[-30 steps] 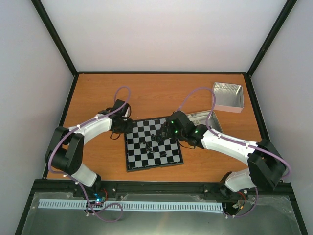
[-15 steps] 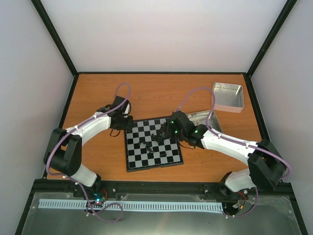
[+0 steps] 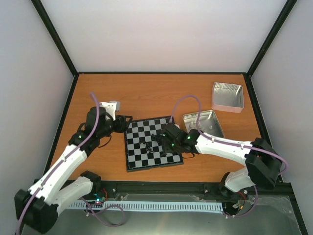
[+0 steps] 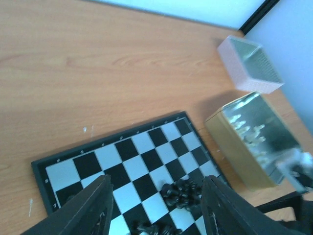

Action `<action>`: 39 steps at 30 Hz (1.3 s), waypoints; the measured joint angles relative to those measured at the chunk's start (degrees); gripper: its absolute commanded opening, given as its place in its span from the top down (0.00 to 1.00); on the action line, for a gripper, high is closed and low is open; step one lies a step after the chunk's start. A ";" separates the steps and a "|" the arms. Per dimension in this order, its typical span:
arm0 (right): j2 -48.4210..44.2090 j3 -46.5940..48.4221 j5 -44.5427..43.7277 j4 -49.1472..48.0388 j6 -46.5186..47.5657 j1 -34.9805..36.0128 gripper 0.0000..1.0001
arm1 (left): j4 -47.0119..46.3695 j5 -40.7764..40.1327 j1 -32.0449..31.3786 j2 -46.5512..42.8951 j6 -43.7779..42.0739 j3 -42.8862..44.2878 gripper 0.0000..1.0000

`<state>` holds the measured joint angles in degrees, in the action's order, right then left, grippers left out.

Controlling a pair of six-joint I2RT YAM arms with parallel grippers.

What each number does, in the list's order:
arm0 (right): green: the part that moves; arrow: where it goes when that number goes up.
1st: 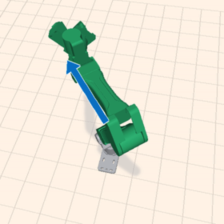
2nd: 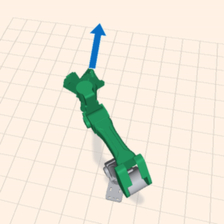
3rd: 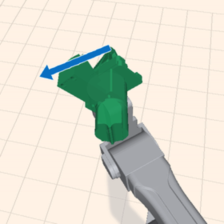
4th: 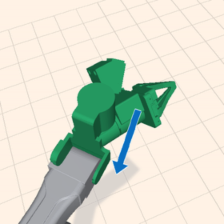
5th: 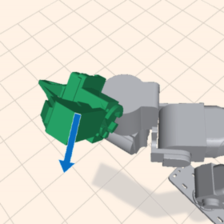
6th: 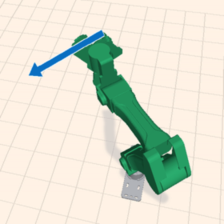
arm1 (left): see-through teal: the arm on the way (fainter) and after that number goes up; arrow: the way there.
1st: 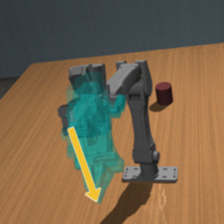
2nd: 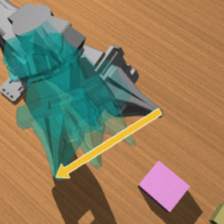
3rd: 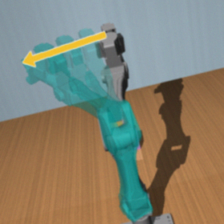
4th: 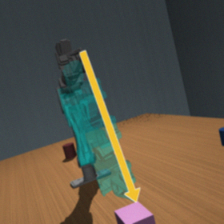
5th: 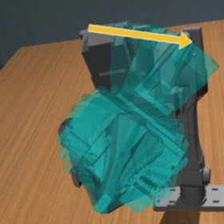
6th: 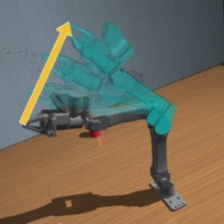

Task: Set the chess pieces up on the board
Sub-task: Pick up the chess piece from the chessboard.

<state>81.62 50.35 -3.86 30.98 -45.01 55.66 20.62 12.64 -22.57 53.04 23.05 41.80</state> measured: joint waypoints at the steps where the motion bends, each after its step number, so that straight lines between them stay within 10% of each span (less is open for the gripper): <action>1: 0.17 -0.20 -0.09 0.33 -1.86 0.13 0.46 | -0.70 0.31 0.00 -1.92 0.20 -0.87 0.46; 16: 8.41 6.05 -6.36 6.69 -26.53 5.86 0.51 | -0.26 -0.04 0.00 -14.80 1.03 -3.39 0.41; 39: 19.41 16.15 -9.22 16.04 -26.97 8.11 0.65 | 3.19 -3.28 0.00 -19.50 1.01 -3.41 0.39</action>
<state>101.03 66.50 -13.08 47.03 -71.99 63.77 23.81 9.37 -22.57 33.54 24.05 38.39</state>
